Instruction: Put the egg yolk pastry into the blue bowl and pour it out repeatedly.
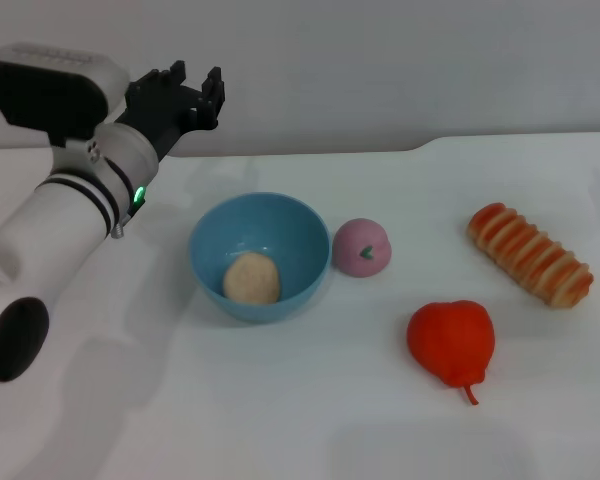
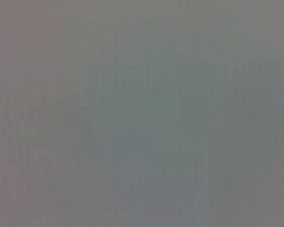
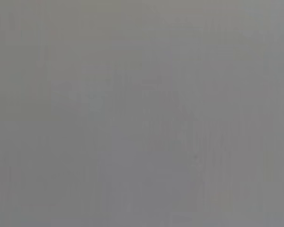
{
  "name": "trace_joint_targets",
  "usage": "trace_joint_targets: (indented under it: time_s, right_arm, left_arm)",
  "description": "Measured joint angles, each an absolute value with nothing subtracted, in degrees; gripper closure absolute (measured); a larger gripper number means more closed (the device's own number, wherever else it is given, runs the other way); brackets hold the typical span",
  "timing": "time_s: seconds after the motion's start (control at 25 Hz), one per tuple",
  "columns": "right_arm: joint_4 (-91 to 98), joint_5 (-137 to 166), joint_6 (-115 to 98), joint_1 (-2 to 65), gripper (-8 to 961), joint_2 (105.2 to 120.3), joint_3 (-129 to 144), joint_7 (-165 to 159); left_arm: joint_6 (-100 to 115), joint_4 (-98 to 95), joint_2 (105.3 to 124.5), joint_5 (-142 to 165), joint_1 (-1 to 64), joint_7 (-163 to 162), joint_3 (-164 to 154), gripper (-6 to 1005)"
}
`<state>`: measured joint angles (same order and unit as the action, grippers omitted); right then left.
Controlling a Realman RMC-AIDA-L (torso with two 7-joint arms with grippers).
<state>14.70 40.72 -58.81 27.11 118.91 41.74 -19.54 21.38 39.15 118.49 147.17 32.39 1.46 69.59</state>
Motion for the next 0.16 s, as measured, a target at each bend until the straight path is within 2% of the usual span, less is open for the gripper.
trace_joint_targets:
  time_s: [0.16]
  right_arm:
    - [14.05, 40.56, -59.19, 26.97, 432, 118.80, 41.61, -19.53]
  left_arm:
    - [22.38, 38.36, 118.38, 147.18, 31.92, -1.41, 69.28, 610]
